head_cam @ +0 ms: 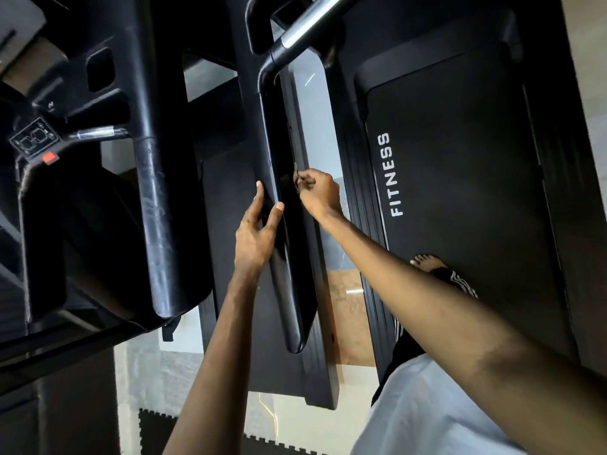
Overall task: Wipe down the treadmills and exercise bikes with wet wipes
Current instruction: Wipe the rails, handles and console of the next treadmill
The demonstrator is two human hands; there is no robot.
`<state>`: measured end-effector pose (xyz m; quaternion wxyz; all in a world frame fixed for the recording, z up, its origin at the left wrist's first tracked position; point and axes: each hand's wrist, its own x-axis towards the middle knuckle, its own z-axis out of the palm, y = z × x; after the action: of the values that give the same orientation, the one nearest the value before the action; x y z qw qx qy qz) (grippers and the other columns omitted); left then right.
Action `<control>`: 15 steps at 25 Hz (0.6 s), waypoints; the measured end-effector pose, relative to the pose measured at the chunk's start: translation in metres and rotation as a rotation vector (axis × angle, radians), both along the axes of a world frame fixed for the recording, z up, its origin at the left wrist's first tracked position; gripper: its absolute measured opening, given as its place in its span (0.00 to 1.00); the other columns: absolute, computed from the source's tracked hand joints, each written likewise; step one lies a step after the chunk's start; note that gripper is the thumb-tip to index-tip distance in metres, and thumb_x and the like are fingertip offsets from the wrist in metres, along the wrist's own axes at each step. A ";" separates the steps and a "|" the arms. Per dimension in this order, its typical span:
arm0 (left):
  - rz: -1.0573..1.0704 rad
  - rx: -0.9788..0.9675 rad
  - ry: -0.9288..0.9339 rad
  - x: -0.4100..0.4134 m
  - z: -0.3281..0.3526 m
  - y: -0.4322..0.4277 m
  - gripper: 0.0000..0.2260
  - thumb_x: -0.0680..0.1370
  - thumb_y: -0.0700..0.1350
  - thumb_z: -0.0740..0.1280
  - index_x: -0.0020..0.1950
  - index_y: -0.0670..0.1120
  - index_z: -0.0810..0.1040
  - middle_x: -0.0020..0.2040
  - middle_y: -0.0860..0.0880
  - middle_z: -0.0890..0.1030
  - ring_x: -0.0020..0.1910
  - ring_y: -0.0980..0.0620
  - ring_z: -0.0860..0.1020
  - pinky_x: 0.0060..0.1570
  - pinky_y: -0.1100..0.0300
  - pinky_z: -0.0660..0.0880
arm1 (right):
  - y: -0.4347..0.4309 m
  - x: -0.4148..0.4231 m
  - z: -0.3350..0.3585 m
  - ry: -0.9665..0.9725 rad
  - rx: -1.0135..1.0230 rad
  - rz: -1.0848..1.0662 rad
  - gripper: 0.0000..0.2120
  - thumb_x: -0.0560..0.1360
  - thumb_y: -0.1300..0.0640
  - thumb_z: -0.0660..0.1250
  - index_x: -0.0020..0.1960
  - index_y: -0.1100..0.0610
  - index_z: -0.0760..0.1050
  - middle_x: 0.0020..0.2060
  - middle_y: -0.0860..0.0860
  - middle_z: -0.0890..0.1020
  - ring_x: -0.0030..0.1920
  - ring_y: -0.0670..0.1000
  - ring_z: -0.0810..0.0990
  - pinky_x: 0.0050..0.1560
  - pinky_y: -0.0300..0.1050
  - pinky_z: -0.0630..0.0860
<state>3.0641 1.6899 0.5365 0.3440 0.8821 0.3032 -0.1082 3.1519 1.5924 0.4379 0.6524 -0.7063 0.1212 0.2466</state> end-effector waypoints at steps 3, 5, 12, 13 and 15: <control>0.011 0.004 0.009 0.002 0.001 -0.001 0.28 0.80 0.62 0.66 0.77 0.68 0.59 0.75 0.53 0.71 0.75 0.56 0.68 0.74 0.56 0.65 | -0.009 -0.033 0.013 -0.112 0.050 -0.017 0.09 0.78 0.60 0.69 0.56 0.54 0.84 0.48 0.48 0.87 0.47 0.45 0.84 0.45 0.24 0.73; 0.028 -0.022 -0.001 0.001 -0.001 0.000 0.28 0.79 0.62 0.66 0.77 0.69 0.60 0.75 0.53 0.71 0.75 0.58 0.67 0.75 0.55 0.65 | -0.007 -0.025 0.013 -0.176 0.084 -0.034 0.09 0.78 0.59 0.69 0.57 0.54 0.84 0.50 0.49 0.86 0.48 0.45 0.84 0.48 0.28 0.76; 0.228 -0.106 -0.088 -0.023 -0.007 -0.010 0.22 0.82 0.57 0.65 0.76 0.60 0.69 0.72 0.59 0.74 0.70 0.65 0.70 0.75 0.58 0.65 | -0.003 0.006 0.036 -0.388 0.075 -0.032 0.12 0.79 0.57 0.68 0.62 0.51 0.82 0.48 0.43 0.80 0.45 0.43 0.82 0.46 0.34 0.80; 0.265 -0.118 -0.092 -0.032 -0.009 -0.010 0.21 0.82 0.56 0.65 0.76 0.58 0.71 0.71 0.60 0.75 0.70 0.66 0.70 0.75 0.56 0.65 | -0.005 0.005 0.037 -0.438 0.082 -0.017 0.13 0.80 0.56 0.68 0.64 0.50 0.81 0.48 0.43 0.79 0.44 0.44 0.82 0.45 0.36 0.80; 0.306 -0.125 -0.056 -0.047 -0.014 -0.006 0.20 0.81 0.61 0.64 0.72 0.62 0.73 0.68 0.62 0.77 0.69 0.63 0.72 0.74 0.51 0.68 | -0.007 0.008 0.040 -0.499 0.023 -0.002 0.13 0.80 0.55 0.67 0.63 0.51 0.82 0.49 0.45 0.80 0.42 0.45 0.80 0.42 0.43 0.81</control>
<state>3.0174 1.6841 0.5223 0.4189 0.8052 0.4170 -0.0486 3.1602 1.5854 0.4783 0.6702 -0.7379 -0.0459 0.0652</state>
